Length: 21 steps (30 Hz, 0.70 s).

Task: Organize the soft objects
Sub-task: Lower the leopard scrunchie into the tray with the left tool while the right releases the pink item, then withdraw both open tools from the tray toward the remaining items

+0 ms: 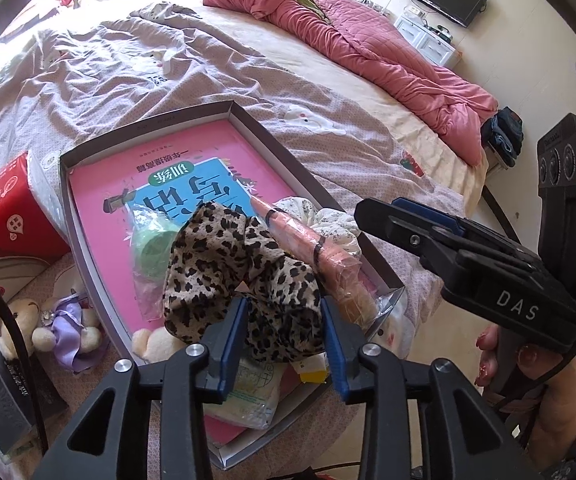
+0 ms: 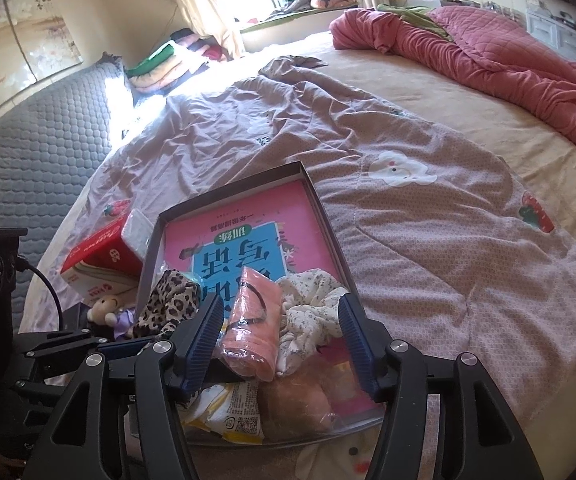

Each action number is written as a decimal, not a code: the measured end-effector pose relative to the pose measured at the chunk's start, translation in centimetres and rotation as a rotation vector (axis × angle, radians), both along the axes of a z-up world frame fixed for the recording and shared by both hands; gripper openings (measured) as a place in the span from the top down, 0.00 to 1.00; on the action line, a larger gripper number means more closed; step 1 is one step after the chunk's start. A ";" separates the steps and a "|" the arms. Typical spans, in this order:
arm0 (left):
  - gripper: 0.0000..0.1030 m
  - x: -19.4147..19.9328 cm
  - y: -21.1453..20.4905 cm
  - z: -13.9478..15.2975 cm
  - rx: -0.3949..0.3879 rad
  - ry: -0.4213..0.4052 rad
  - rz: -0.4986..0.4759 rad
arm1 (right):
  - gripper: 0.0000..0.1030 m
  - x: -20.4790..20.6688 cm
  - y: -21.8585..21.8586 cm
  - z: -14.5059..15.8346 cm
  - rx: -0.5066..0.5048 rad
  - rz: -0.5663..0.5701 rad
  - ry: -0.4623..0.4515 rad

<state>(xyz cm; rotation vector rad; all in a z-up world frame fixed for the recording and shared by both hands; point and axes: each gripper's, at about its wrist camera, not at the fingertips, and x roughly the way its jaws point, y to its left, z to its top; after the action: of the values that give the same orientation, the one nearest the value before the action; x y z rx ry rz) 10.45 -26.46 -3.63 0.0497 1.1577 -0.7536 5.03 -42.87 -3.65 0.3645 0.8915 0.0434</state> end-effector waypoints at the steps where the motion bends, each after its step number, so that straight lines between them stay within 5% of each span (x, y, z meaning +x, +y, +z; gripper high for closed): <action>1: 0.59 0.0 0.1 0.2 0.001 -0.004 0.002 | 0.40 0.0 0.0 0.2 -0.001 -0.001 -0.003; 21: 0.43 -0.5 2.7 2.3 0.007 -0.041 0.067 | 0.35 -1.0 0.0 2.8 -0.036 -0.037 -0.071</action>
<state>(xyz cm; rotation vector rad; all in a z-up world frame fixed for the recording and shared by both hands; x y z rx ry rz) 9.99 -23.78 -1.33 0.0321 1.1172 -0.6868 4.00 -42.89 -0.90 0.3437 0.8141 0.0060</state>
